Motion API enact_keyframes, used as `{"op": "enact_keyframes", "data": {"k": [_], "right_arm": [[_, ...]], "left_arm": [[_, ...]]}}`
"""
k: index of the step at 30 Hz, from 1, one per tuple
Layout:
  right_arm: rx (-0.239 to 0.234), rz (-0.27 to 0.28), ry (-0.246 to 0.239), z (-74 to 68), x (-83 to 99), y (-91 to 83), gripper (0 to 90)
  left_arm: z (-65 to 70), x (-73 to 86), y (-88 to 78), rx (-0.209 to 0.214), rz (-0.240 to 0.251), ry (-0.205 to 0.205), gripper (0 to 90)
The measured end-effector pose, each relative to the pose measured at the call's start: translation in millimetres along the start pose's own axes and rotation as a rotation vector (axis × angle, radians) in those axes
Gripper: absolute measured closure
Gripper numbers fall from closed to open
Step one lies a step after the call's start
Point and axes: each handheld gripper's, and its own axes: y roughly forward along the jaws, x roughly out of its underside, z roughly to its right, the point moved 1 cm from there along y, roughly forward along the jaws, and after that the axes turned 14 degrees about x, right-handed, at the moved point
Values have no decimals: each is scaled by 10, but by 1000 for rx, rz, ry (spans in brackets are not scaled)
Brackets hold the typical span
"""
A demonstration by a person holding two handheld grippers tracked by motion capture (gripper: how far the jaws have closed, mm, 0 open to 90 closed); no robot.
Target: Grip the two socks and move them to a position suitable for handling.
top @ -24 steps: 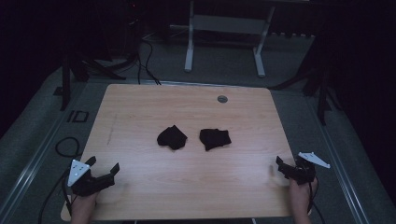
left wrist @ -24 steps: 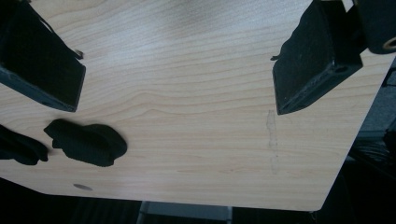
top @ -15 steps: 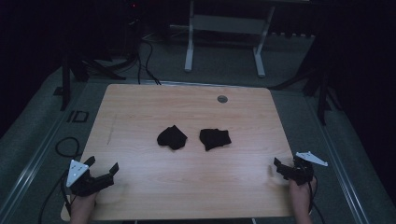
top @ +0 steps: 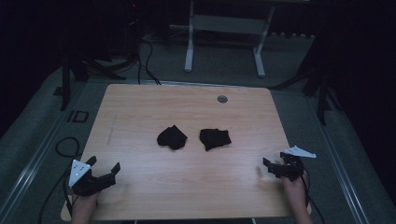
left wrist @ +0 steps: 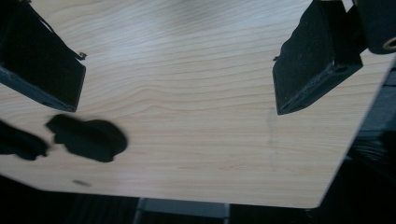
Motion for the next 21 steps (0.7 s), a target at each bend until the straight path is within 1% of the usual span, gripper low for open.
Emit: {"op": "enact_keyframes", "data": {"k": [1,2,3,4,6,7,8,9,10,12,13,15,16,18,21], "right_arm": [[-15,-1,-15,-37,-31,15,135],[-41,0,-27,-77,-65,31,131],[-59,4,-46,-123,-99,49,131],[-66,0,-67,-175,-134,67,128],[-88,6,-97,-279,-206,104,127],[-100,8,-98,-326,-241,124,128],[-122,3,-97,-369,-276,152,128],[-149,-4,-92,-415,-310,177,128],[-162,-2,-94,-467,-341,197,128],[-182,5,-102,-574,-403,229,128],[-189,2,-103,-634,-435,244,128],[-171,1,-125,-757,-504,274,128],[-179,5,-141,-813,-538,287,127],[-221,16,-139,-909,-609,314,125],[-247,12,-153,-1043,-718,383,126]], "left_arm": [[7,0,2,7,7,-7,29],[11,-2,3,16,8,-13,29],[16,-2,5,18,8,-12,29],[22,0,10,15,5,-8,29],[34,2,25,11,-18,-16,29],[38,-1,31,32,-27,-29,29],[46,-2,36,52,-30,-37,29],[59,-1,43,56,-27,-31,29],[78,-1,51,49,-37,-14,29],[115,0,64,49,-62,15,29],[131,1,73,51,-71,19,29],[154,2,87,57,-92,26,29],[165,3,94,58,-100,29,29],[174,2,98,60,-105,33,29],[174,-1,96,62,-102,30,29]]}}
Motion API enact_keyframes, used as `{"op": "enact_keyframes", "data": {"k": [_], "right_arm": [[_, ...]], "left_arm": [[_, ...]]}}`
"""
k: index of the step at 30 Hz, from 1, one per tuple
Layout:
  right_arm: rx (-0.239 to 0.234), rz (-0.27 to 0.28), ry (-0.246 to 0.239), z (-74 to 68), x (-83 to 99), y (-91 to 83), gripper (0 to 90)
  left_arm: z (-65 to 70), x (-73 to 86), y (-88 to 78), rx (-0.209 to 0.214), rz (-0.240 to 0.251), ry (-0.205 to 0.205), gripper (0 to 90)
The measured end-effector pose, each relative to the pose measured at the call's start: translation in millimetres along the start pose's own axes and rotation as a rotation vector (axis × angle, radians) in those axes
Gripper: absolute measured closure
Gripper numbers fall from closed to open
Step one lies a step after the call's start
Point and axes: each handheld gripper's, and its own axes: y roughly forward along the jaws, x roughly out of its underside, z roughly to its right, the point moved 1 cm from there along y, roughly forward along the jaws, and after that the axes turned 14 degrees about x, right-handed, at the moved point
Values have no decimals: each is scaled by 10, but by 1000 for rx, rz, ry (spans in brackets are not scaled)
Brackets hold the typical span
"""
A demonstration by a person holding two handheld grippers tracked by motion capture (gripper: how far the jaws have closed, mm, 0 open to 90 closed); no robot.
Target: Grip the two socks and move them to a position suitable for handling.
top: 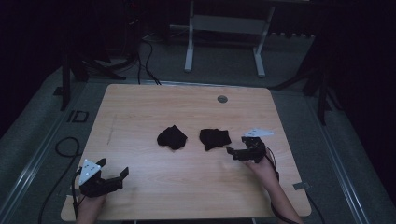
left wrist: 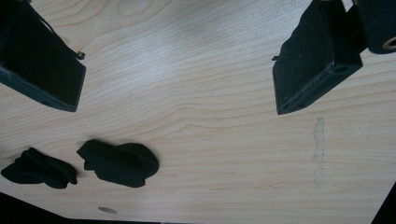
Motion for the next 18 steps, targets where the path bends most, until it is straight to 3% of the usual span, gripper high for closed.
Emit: {"op": "enact_keyframes", "data": {"k": [7,10,17,18], "right_arm": [[-22,-11,-20,-139,-249,265,136],[-28,-21,-22,-231,-397,490,168],[-32,-61,-17,-380,-460,754,194],[-10,-78,-68,-418,-446,816,250]], "left_arm": [[4,-4,3,4,3,-7,29],[21,-9,13,13,-2,-12,29],[27,-33,19,21,-2,-21,29],[44,-31,22,22,0,-15,29]]}}
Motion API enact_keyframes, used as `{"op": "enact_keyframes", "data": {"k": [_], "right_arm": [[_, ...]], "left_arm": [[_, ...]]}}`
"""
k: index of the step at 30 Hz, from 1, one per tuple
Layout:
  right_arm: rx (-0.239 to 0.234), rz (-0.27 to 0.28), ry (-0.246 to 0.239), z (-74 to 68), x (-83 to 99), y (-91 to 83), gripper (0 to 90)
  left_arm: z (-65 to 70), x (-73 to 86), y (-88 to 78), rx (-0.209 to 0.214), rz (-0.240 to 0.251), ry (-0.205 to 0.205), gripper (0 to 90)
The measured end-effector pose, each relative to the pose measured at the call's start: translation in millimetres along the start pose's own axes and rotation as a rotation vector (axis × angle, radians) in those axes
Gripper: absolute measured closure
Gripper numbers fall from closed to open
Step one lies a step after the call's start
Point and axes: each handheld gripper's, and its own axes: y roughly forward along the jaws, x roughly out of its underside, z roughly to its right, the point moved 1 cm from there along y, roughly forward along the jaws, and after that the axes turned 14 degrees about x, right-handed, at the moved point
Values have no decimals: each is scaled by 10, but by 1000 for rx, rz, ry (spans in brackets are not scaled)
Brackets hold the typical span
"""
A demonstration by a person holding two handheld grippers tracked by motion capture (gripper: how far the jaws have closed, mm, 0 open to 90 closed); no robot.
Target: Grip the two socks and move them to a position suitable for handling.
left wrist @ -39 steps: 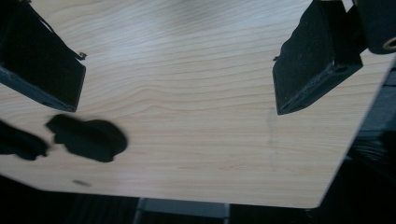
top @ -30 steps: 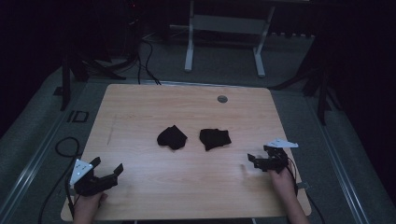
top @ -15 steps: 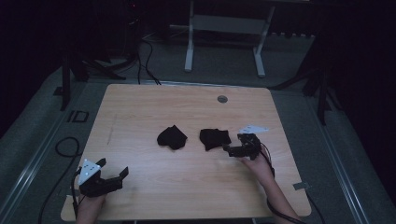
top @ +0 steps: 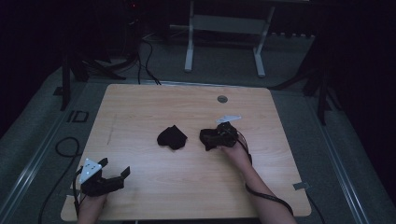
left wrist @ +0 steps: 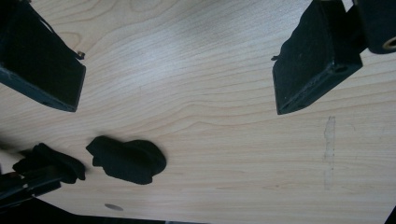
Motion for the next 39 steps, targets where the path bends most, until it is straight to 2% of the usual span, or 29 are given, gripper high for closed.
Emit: {"op": "enact_keyframes", "data": {"k": [2,3,4,5,7,8,9,12,16,18,21,23,33,35,39], "right_arm": [[10,-12,-14,-11,6,18,277],[40,-16,-38,-36,22,31,332],[40,-16,-38,-36,22,31,332],[64,-15,-63,-59,32,28,375],[70,-6,-75,-70,44,23,402],[67,1,-71,-74,56,16,453],[88,11,-68,-82,68,0,574],[109,27,-74,-112,80,-6,707],[126,36,-84,-143,82,-7,749],[128,35,-70,-143,80,-11,761],[119,26,-60,-147,70,-30,769],[97,28,-53,-150,46,-86,771],[63,99,-98,-205,-125,-579,770],[41,120,-89,-231,-131,-696,769],[22,180,-103,-321,-120,-971,769]], "left_arm": [[9,1,-2,4,-1,3,29],[21,1,-5,7,-2,11,29],[21,1,-5,7,-2,11,29],[30,1,-6,13,1,7,29],[34,1,-4,15,1,4,29],[40,0,4,18,0,2,29],[45,0,8,22,-1,1,29],[71,-7,33,28,-8,8,29],[122,-5,68,47,-25,29,29],[141,0,64,51,-29,38,29],[148,-3,51,53,-18,34,29],[139,-5,49,51,-21,36,29],[121,-8,65,47,-25,29,29],[121,-9,63,45,-25,30,29],[121,-10,60,44,-19,27,29]]}}
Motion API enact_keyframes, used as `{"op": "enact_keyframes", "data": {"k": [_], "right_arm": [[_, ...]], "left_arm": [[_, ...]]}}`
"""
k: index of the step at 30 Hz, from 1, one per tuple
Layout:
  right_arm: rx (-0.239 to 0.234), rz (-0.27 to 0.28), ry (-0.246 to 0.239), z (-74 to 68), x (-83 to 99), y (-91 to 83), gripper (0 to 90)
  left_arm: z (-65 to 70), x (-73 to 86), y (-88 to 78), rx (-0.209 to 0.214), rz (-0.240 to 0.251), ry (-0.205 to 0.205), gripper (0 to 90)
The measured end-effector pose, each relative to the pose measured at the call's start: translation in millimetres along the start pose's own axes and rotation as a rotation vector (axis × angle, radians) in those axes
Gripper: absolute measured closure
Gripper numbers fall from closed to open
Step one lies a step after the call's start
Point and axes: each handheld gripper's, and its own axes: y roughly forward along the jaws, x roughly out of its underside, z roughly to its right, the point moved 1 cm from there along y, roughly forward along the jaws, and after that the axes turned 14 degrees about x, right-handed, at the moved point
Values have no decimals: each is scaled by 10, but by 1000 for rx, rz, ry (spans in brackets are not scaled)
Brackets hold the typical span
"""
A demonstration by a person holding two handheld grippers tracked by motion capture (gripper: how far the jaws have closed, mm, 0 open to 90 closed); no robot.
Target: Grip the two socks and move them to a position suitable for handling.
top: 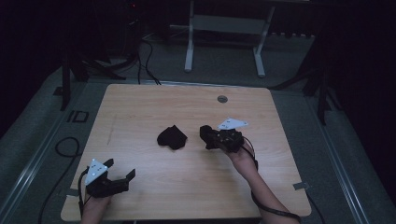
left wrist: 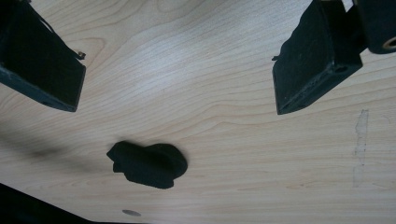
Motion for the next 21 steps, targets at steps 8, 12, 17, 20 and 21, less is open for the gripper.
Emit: {"op": "enact_keyframes", "data": {"k": [8,12,17,20,21], "right_arm": [[-70,45,-90,-368,171,-393,767],[-86,9,-93,-560,396,-368,765],[-104,-59,-82,-717,633,-226,763],[-100,-88,-77,-757,716,-124,762],[-104,-100,-77,-768,739,-91,760]], "left_arm": [[22,-8,11,4,-6,8,29],[48,-9,17,13,-4,6,29],[110,6,81,45,-26,2,29],[173,8,122,71,-43,16,29],[192,10,136,80,-48,18,29]]}}
